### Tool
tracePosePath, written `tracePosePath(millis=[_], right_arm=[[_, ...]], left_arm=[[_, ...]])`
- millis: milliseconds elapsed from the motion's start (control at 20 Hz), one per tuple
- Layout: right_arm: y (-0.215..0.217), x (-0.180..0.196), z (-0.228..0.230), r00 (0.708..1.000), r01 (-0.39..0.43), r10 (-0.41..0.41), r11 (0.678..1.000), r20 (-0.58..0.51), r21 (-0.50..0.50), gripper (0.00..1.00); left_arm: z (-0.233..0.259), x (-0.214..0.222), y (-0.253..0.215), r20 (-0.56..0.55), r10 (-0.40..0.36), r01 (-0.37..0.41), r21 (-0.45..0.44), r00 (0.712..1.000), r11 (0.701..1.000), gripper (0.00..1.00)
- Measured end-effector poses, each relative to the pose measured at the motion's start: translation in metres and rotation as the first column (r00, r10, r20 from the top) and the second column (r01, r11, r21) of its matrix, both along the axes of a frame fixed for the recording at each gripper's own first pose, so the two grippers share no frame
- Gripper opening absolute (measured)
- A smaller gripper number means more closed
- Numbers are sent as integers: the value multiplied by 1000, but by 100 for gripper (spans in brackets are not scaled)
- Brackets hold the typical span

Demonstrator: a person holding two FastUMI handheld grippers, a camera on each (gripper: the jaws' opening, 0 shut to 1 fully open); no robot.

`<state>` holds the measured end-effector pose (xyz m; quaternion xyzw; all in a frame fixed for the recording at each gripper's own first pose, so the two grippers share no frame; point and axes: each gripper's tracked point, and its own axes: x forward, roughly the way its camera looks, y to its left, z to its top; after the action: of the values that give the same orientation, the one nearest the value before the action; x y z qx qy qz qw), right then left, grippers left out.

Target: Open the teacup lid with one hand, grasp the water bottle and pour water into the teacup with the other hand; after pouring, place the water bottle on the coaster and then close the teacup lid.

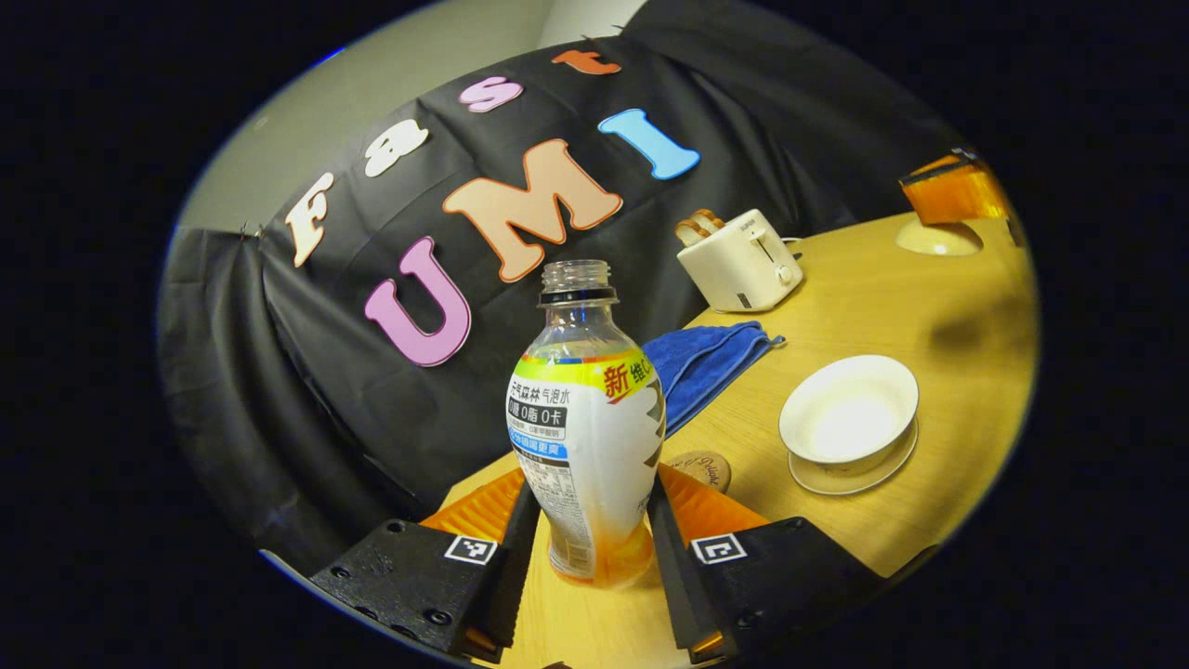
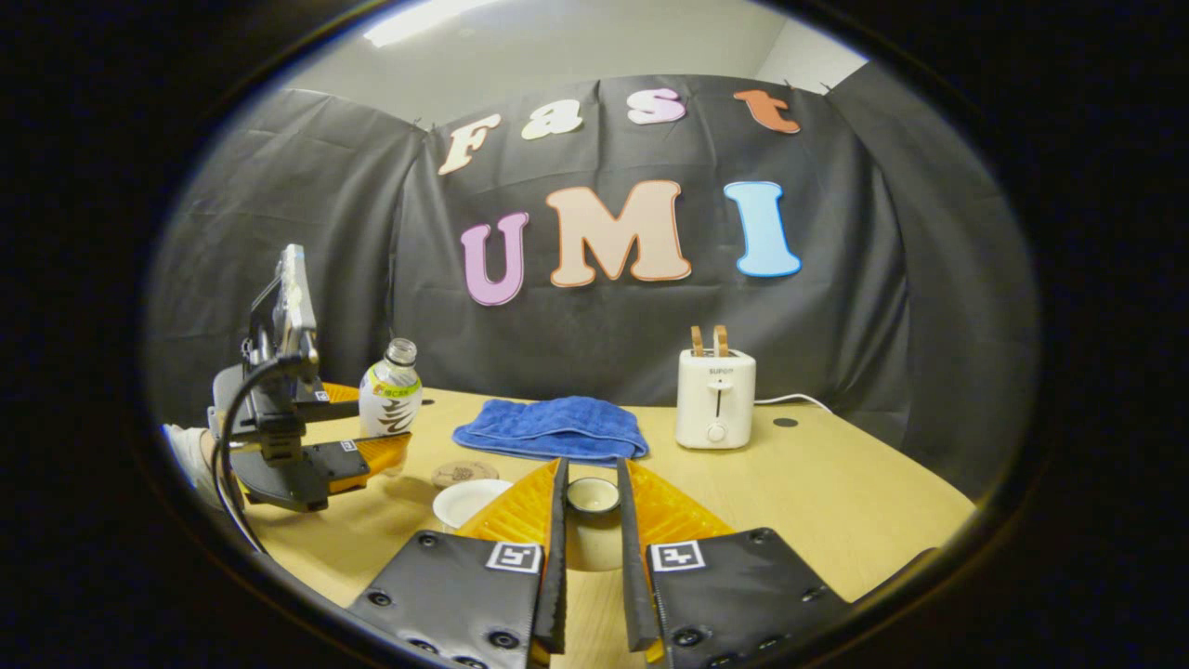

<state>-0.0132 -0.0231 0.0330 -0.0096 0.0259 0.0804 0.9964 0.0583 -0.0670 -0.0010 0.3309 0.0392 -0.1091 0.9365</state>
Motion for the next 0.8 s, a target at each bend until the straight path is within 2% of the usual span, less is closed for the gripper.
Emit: tracePosePath(millis=[300,500,800], right_arm=[[-2,0,-5,1000,6,-6,1000,-12,-20,27],[-4,0,-12,1000,9,-10,1000,-30,-16,30],[-7,1,-20,999,7,-8,1000,-46,-19,27]], left_arm=[[-14,4,2,9,-12,10,196,1000,980,60],[-22,2,1,1,-28,27,282,1000,959,60],[-33,4,7,7,-43,35,449,999,893,60]])
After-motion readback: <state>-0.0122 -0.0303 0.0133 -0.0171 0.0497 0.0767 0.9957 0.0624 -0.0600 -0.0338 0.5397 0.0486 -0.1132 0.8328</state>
